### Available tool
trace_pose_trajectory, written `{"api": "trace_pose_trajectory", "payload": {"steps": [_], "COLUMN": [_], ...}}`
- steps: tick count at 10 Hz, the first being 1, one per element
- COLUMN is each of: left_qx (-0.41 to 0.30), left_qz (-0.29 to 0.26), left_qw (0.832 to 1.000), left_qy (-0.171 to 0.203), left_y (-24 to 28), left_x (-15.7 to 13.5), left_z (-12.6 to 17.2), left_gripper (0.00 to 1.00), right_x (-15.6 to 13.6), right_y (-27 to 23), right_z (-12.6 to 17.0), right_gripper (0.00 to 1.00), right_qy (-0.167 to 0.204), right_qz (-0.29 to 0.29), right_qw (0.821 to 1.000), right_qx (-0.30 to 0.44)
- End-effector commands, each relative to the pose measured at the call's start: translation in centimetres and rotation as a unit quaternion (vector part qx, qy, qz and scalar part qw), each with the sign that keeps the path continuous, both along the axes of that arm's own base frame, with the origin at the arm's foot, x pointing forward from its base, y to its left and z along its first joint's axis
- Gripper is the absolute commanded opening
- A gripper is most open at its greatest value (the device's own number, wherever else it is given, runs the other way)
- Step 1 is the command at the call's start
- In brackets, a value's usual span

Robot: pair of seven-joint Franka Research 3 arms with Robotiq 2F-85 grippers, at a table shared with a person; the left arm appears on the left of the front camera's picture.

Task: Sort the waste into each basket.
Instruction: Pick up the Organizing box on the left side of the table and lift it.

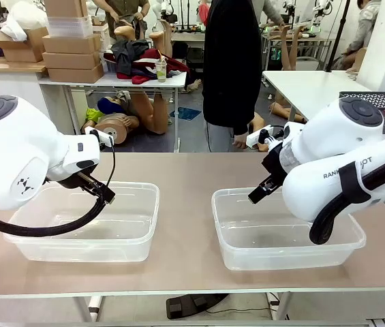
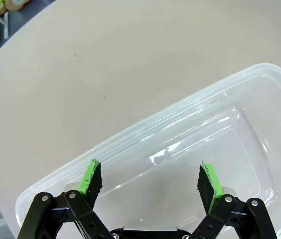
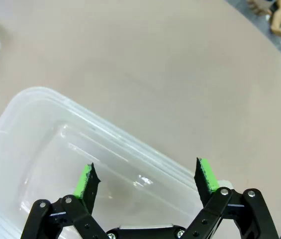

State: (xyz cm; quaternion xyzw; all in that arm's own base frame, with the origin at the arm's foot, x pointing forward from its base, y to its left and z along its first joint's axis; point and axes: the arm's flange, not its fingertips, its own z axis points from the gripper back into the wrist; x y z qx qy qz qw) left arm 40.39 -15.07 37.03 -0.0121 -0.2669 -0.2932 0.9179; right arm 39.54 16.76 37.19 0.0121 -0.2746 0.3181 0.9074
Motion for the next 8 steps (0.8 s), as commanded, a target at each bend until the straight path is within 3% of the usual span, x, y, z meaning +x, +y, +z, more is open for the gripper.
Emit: {"api": "trace_pose_trajectory", "payload": {"steps": [1, 2, 3, 4, 5, 6, 7, 8], "left_qx": [0.012, 0.02, -0.008, -0.029, -0.017, -0.018, -0.012, -0.012], "left_qz": [-0.026, 0.027, 0.011, -0.011, -0.005, -0.007, -0.006, -0.006], "left_qw": [0.999, 0.998, 0.999, 0.999, 1.0, 1.0, 1.0, 1.0], "left_qy": [0.018, 0.043, 0.049, 0.029, -0.002, -0.019, 0.016, 0.016], "left_y": [-0.7, -0.7, -0.3, 0.6, 1.1, 1.1, -0.6, -0.6], "left_x": [-1.6, -4.0, -6.2, -8.7, -10.1, -10.2, -7.3, -7.3], "left_z": [3.0, 6.6, 9.4, 12.1, 12.9, 12.0, 12.5, 12.5], "left_gripper": [1.0, 1.0, 1.0, 1.0, 1.0, 1.0, 1.0, 1.0], "right_x": [-1.3, -3.6, -6.8, -9.5, -11.3, -12.1, -7.0, -7.0], "right_y": [0.0, -0.6, -2.4, -4.3, -5.5, -5.9, -2.9, -2.9], "right_z": [3.5, 7.7, 11.7, 13.8, 14.2, 13.1, 15.1, 15.1], "right_gripper": [1.0, 1.0, 1.0, 1.0, 1.0, 1.0, 1.0, 1.0], "right_qy": [0.01, 0.043, 0.035, -0.005, -0.043, -0.048, -0.013, -0.013], "right_qz": [0.022, -0.014, -0.029, -0.04, -0.062, -0.082, -0.03, -0.03], "right_qw": [1.0, 0.999, 0.997, 0.996, 0.996, 0.995, 0.998, 0.998], "right_qx": [0.0, 0.024, 0.056, 0.078, 0.043, 0.041, 0.06, 0.06]}}
